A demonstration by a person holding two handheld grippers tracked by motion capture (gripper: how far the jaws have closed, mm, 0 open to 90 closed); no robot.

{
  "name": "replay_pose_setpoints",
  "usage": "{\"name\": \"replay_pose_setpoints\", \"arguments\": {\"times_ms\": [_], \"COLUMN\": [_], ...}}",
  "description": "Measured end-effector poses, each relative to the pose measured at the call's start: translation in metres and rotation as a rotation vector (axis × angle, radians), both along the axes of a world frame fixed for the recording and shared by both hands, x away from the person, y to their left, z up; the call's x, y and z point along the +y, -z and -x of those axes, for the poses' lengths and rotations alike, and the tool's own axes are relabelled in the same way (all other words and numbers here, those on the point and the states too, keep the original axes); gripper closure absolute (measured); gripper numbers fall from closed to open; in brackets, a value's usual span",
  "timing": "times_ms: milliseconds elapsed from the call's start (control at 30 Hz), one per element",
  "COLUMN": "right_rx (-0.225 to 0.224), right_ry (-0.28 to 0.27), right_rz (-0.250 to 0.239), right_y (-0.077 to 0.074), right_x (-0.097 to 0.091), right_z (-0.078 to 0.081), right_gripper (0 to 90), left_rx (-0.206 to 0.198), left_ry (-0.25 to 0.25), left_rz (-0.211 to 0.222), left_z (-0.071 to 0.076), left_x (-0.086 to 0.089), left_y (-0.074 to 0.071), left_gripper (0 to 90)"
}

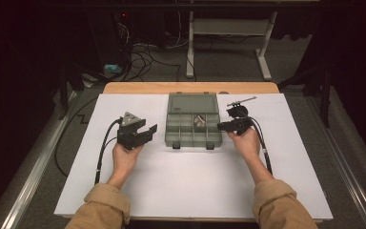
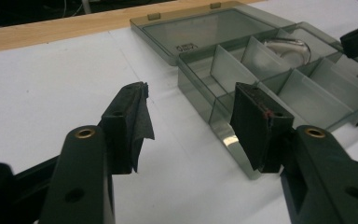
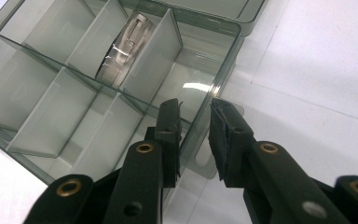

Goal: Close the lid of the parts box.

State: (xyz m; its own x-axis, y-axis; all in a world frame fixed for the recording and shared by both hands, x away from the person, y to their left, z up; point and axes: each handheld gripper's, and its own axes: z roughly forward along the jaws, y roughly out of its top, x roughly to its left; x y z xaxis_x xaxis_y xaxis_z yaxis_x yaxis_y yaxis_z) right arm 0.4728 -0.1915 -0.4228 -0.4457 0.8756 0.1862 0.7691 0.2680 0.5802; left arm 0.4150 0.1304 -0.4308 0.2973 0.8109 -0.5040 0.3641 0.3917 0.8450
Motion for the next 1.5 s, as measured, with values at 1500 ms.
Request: {"name": "replay_pose_setpoints", "arguments": {"times_ms": [1500], "right_rx": [0.015], "right_ry": [-0.016], "right_rz": [0.028], "right_y": [-0.003], "right_x": [0.002], "right_z": [-0.002], "right_gripper": [74.3], "left_rx": [0.404], "left_ry": [0.025], "left_rz": [-0.059], "left_z": [-0.132], "left_x": [-0.050], "left_y": [-0.003], "left_gripper": [43.2]}}
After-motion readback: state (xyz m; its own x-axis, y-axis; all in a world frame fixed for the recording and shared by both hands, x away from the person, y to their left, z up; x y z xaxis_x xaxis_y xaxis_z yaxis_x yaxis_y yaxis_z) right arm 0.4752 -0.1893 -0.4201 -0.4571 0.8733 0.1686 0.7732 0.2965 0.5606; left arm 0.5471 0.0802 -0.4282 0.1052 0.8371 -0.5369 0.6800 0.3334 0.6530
